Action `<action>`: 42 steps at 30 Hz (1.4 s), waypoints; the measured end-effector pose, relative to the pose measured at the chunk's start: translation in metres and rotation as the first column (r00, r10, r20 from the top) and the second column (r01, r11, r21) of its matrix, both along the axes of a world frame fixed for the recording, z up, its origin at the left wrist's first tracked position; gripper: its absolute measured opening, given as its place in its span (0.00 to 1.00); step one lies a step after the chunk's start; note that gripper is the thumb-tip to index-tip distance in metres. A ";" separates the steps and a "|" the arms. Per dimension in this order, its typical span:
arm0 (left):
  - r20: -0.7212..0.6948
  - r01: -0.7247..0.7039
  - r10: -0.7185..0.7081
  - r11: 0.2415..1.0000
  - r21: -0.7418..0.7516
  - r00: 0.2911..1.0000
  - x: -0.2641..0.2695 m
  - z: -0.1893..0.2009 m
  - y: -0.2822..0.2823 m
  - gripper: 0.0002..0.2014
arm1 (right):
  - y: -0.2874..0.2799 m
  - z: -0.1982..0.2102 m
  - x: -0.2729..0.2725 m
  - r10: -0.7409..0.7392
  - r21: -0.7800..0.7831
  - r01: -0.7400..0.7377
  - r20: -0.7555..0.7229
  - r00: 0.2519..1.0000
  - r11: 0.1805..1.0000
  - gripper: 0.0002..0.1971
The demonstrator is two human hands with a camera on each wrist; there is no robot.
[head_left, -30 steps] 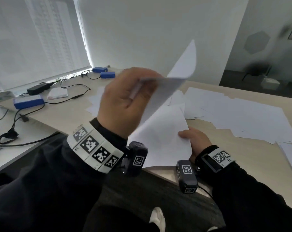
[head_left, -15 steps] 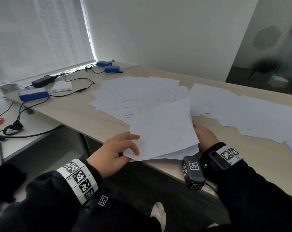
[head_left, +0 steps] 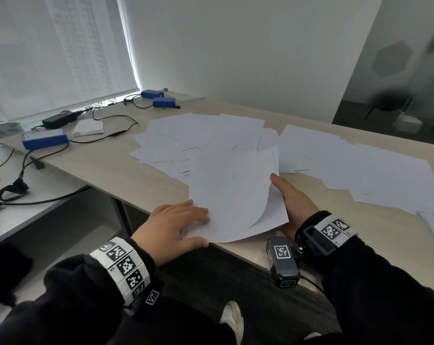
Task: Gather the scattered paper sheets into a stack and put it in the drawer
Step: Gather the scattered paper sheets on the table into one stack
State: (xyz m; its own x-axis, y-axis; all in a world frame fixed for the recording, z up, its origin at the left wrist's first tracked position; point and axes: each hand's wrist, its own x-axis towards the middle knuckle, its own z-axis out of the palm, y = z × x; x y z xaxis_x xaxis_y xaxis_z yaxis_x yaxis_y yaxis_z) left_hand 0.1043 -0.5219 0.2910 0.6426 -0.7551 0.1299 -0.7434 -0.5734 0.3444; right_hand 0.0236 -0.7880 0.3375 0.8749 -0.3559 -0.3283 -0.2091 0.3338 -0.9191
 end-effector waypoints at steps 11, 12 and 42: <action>-0.017 -0.104 0.103 0.980 -0.170 0.995 0.018 -0.007 -0.008 0.22 | 0.000 -0.008 0.007 0.029 -0.139 -0.033 -0.032 0.999 0.990 0.16; -0.021 -0.139 0.137 0.981 -0.133 0.990 0.020 -0.003 -0.010 0.28 | -0.003 -0.008 0.006 -0.002 -0.124 0.000 -0.015 1.000 0.992 0.16; 0.276 -0.092 0.176 0.952 -0.292 0.945 0.006 0.003 0.043 0.15 | -0.017 0.001 -0.014 -0.417 -0.043 0.427 0.155 0.896 0.903 0.13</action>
